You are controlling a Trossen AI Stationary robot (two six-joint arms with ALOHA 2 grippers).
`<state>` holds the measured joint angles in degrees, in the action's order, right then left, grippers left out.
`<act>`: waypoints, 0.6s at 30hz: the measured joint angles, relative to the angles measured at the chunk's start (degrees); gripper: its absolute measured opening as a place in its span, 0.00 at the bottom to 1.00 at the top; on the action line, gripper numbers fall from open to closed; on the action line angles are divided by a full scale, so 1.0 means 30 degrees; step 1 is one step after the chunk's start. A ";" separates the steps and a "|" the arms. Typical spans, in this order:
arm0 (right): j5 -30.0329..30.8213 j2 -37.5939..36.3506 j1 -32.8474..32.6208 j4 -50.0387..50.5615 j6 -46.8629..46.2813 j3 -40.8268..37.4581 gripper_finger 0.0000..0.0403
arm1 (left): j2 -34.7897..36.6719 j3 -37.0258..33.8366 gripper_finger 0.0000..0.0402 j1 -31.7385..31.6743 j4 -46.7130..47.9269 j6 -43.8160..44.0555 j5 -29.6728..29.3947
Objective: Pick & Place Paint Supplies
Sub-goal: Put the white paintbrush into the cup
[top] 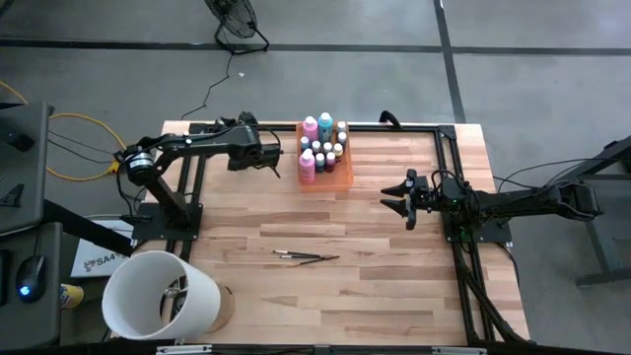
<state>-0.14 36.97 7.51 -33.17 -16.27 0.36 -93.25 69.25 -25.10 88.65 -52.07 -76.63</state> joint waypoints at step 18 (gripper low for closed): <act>0.0002 0.0001 -0.0001 0.0000 0.0000 -0.0001 0.40 | 0.1238 0.0015 0.32 0.3359 0.0030 0.1685 -0.0970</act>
<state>-0.14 36.97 7.50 -33.17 -16.27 0.35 -89.54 69.30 -15.03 88.74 -47.02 -79.54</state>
